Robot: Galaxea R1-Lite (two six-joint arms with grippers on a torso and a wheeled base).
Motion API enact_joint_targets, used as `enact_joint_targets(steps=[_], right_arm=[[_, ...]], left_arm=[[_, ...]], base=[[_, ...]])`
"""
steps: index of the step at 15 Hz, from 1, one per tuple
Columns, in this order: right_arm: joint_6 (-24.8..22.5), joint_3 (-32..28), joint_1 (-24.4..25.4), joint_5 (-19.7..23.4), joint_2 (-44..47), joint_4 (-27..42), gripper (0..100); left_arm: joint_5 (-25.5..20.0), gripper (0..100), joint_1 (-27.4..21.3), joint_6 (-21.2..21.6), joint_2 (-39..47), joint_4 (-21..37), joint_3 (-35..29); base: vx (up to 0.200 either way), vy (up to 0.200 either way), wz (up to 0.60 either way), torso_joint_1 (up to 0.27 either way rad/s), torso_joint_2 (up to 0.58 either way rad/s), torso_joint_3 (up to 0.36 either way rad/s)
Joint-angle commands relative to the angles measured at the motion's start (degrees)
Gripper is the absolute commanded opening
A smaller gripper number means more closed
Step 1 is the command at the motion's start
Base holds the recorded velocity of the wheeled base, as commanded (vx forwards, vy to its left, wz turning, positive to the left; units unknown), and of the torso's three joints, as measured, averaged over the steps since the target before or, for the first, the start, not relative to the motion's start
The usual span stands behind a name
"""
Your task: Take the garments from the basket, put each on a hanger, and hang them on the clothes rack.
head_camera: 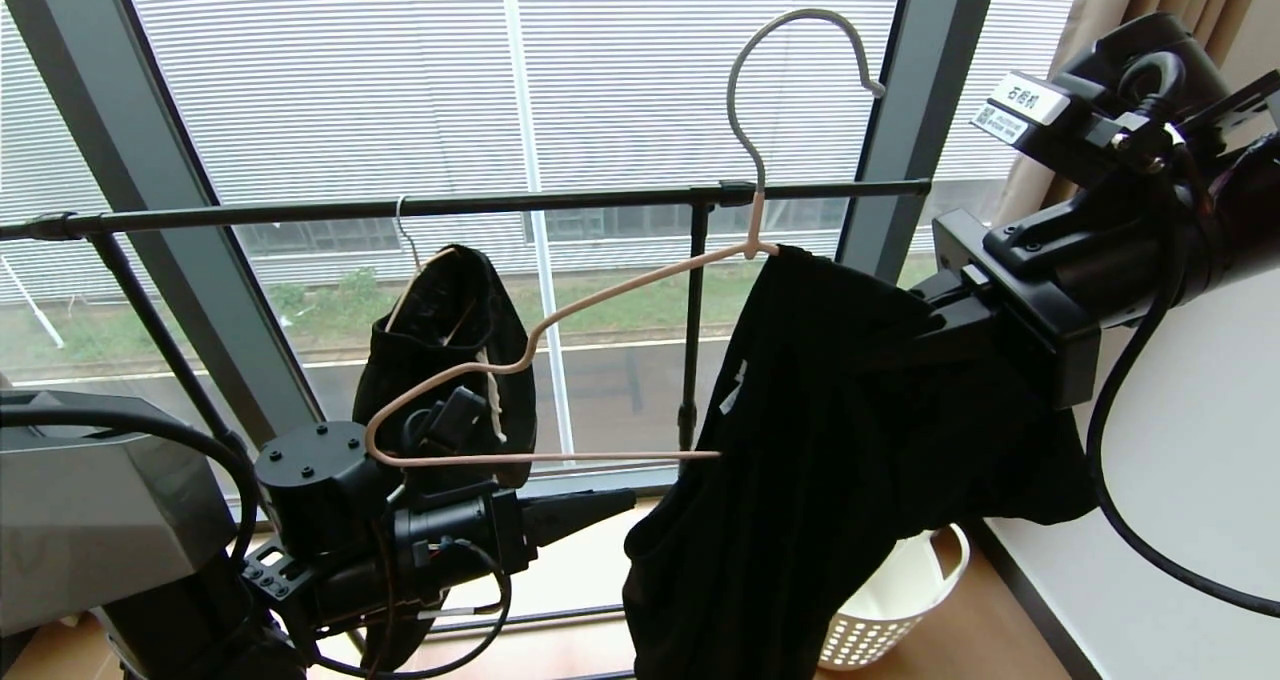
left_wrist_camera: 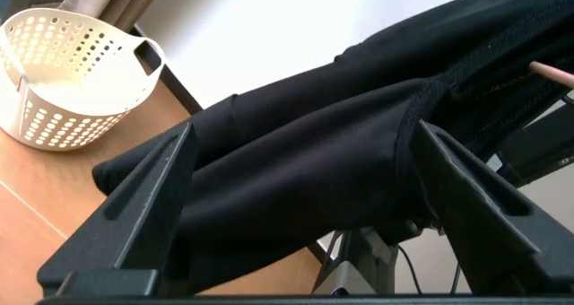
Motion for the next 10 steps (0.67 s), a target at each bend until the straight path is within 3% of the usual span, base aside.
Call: enact_joint_targets(steps=[1, 10], right_arm=[[0.0, 0.6, 0.0, 0.2, 0.4, -0.6, 0], [-0.1, 1.4, -3.5, 1.1, -0.2, -0.6, 0]], left_arm=[[0.0, 100, 0.0, 0.0, 0.0, 0.0, 0.2], [-0.2, 100, 3.9, -1.2, -1.3, 0.0, 2.0]], base=[[0.000, 0.000, 0.00, 0.000, 0.00, 0.000], [0.000, 0.000, 0.00, 0.000, 0.00, 0.000]])
